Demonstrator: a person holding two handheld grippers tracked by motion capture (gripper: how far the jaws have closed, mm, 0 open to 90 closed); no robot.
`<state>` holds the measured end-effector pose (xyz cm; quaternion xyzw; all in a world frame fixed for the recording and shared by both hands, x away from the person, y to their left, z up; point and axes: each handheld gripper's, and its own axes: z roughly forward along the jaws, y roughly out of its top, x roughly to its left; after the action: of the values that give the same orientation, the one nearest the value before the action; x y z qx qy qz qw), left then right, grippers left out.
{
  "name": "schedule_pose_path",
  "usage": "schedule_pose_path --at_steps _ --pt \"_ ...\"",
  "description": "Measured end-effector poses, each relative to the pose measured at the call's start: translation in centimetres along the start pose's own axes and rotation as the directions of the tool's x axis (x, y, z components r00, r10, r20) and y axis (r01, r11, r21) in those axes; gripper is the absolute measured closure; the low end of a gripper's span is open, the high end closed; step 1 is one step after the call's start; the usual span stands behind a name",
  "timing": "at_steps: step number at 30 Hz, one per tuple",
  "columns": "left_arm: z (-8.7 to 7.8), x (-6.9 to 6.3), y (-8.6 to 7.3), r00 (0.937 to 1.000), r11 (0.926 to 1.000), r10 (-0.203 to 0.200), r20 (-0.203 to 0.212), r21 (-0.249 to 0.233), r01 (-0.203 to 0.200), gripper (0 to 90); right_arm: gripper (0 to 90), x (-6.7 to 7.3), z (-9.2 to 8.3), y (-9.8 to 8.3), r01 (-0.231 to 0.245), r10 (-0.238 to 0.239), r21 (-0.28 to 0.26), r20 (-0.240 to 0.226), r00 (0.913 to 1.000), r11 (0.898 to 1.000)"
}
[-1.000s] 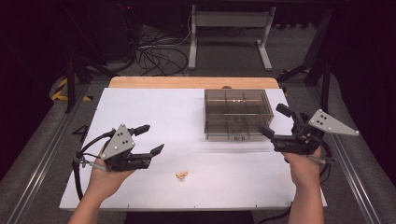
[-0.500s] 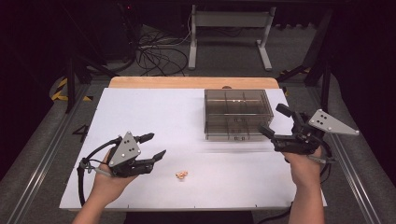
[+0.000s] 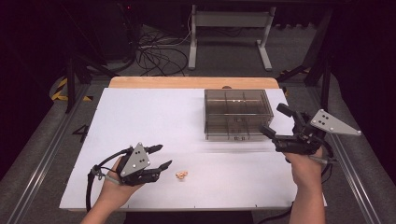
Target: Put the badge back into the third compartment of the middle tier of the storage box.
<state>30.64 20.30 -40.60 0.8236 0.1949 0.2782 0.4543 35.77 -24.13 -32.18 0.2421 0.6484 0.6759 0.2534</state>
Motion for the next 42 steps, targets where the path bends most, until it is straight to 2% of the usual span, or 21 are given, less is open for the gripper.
schedule_pose_path --at_steps 6,8,13,17,29,36,42 --pt "0.5 -0.6 -0.4 0.9997 0.9999 0.014 0.018 0.006 -0.014 45.4 4.8 0.0 0.0 0.0 0.000 0.000 0.001 -0.002 1.0000 1.000" --pt "0.6 -0.8 -0.6 0.9993 0.9993 0.032 0.020 0.015 -0.033 46.4 4.9 0.0 0.0 0.0 0.001 -0.001 0.001 -0.003 1.0000 1.000" --pt "1.2 -1.4 -0.9 0.9988 0.9989 0.034 0.034 0.030 -0.035 48.6 5.0 0.0 0.0 0.1 -0.001 0.001 0.000 -0.004 1.0000 1.000" --pt "1.8 -1.9 -1.1 0.9976 0.9977 0.049 0.048 0.044 -0.052 48.9 5.0 0.0 -0.1 0.1 0.006 -0.006 -0.001 -0.006 1.0000 1.000" --pt "3.4 -2.7 -1.6 0.9941 0.9942 0.070 0.082 0.075 -0.076 52.7 5.1 0.0 -0.4 0.3 0.003 -0.003 -0.008 -0.007 1.0000 1.000" --pt "4.2 -3.1 -2.0 0.9904 0.9889 0.103 0.092 0.098 -0.112 55.6 5.1 0.0 -0.4 0.3 0.007 -0.007 -0.010 -0.015 0.9999 1.000" --pt "5.1 -3.5 -2.4 0.9858 0.9795 0.142 0.089 0.131 -0.153 56.8 5.2 0.0 -0.4 0.4 0.007 -0.008 -0.013 -0.018 0.9998 1.000"
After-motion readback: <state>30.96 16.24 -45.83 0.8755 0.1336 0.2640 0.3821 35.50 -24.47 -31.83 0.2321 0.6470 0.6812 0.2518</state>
